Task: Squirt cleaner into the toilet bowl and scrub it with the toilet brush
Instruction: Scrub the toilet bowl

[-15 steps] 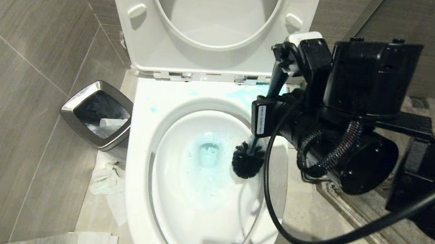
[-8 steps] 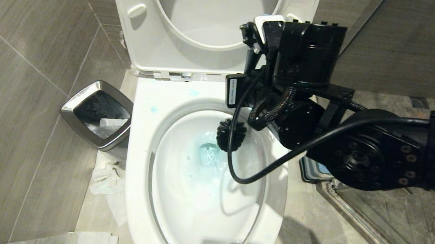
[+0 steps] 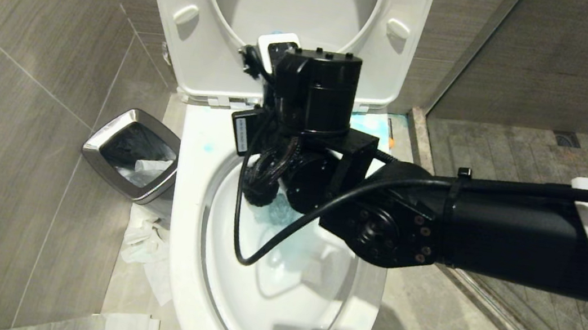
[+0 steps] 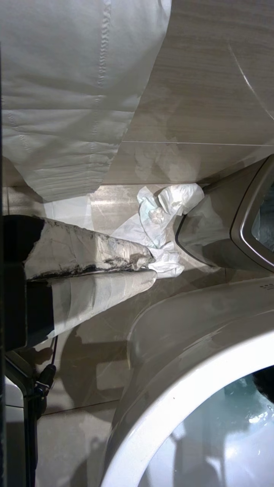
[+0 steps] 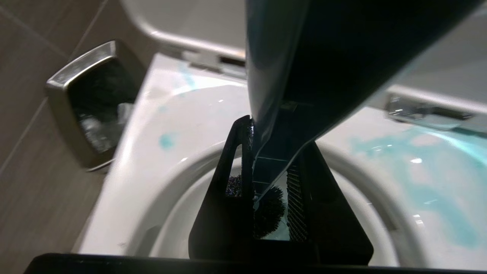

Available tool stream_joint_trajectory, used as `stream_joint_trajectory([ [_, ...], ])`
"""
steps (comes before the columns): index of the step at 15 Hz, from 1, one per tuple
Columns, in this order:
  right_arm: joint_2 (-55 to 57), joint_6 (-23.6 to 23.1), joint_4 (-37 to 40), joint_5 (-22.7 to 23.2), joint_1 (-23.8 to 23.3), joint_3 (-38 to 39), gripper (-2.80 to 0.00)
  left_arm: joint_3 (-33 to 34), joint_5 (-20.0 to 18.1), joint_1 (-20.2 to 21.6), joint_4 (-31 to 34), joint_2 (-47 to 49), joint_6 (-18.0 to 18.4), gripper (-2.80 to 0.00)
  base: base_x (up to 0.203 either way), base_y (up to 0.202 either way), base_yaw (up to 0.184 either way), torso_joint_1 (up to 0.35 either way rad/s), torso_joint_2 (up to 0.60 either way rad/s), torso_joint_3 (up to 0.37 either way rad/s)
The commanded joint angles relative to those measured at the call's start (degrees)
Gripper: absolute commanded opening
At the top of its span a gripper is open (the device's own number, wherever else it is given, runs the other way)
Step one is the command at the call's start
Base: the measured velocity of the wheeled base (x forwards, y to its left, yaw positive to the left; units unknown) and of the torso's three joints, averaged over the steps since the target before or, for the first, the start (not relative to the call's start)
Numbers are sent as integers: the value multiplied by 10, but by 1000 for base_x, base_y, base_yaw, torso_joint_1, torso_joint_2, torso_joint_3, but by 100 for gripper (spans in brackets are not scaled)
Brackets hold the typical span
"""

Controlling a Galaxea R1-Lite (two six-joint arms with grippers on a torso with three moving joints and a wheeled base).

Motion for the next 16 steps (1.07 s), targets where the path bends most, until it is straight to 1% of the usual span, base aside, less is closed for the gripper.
stream_joint_trajectory([
  [1, 16, 2, -1, -3, 34, 3, -280, 0, 0, 0, -1, 0, 0, -280, 0, 0, 0, 0, 0, 0],
  [3, 15, 4, -1, -3, 60, 23, -280, 0, 0, 0, -1, 0, 0, -280, 0, 0, 0, 0, 0, 0],
  [5, 1, 13, -1, -4, 79, 60, -280, 0, 0, 0, -1, 0, 0, -280, 0, 0, 0, 0, 0, 0],
  [7, -30, 27, -1, -7, 98, 132, -280, 0, 0, 0, -1, 0, 0, -280, 0, 0, 0, 0, 0, 0],
  [10, -112, 47, -2, -9, 121, 272, -280, 0, 0, 0, 0, 0, 0, -280, 0, 0, 0, 0, 0, 0],
  [12, -172, 54, -2, -11, 125, 345, -280, 0, 0, 0, 0, 0, 0, -280, 0, 0, 0, 0, 0, 0],
  [13, -196, 55, -2, -14, 123, 369, -280, 0, 0, 0, 0, 0, 0, -280, 0, 0, 0, 0, 0, 0],
  [14, -215, 56, -2, -18, 116, 386, -280, 0, 0, 0, 0, 0, 0, -280, 0, 0, 0, 0, 0, 0],
  [16, -240, 56, -2, -21, 87, 406, -280, 0, 0, 0, 0, 0, 1, -280, 0, 0, 0, 0, 0, 0],
])
